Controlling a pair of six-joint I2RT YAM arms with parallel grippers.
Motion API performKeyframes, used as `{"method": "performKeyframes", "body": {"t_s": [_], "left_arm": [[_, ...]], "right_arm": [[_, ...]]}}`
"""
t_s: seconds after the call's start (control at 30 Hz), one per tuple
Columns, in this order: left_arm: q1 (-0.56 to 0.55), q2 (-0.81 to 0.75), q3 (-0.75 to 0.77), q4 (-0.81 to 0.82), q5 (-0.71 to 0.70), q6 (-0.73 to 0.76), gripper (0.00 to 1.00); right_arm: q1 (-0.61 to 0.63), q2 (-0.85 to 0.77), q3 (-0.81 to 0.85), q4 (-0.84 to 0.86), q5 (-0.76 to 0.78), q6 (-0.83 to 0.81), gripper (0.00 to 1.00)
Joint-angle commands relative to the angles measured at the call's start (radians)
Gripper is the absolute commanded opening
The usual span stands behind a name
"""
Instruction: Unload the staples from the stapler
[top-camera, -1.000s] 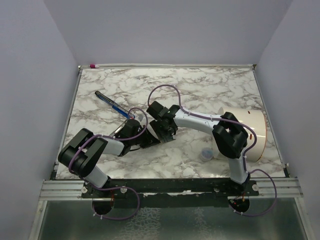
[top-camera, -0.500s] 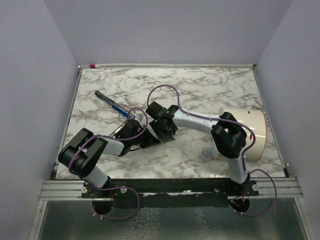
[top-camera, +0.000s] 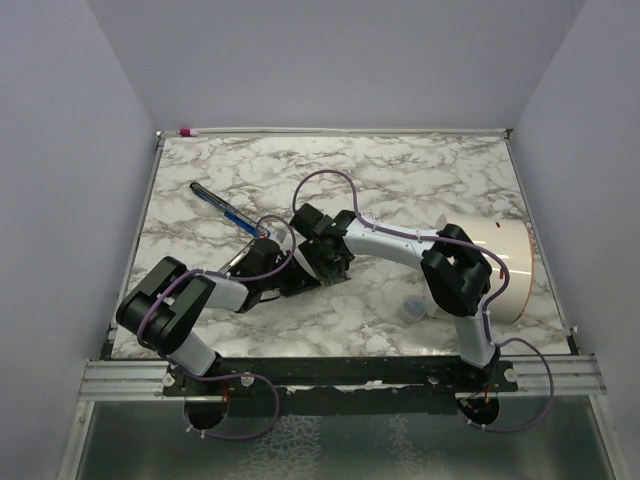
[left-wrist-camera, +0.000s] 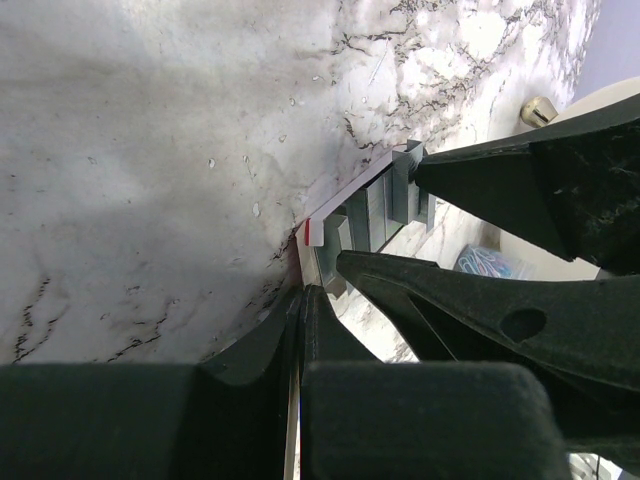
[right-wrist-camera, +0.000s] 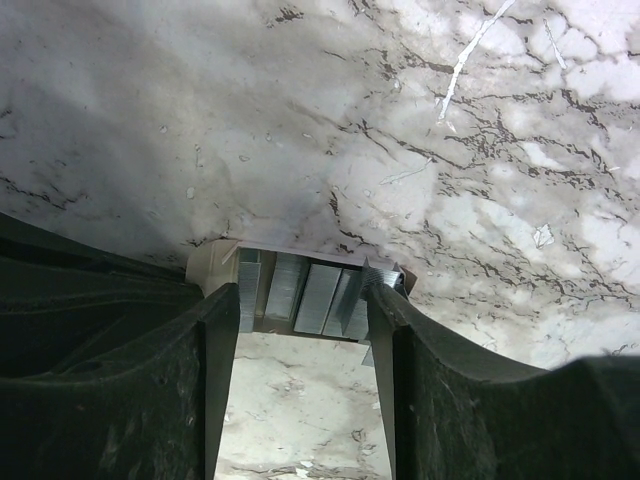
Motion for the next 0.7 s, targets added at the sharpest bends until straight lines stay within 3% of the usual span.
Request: {"method": "performKeyframes", "body": {"t_s": [0.0, 0.67], "left_arm": [[-0.004, -0.019, -0.001, 0.011, 0.012, 0.007, 0.00], [-0.004, -0.020, 0.003, 0.007, 0.013, 0.007, 0.00]], "right_arm": [[0.010, 0.001, 0.010, -0.012, 0.038, 0.012, 0.53], [0.010, -0.029, 0.009, -0.012, 0.043, 0.018, 0.43]]}}
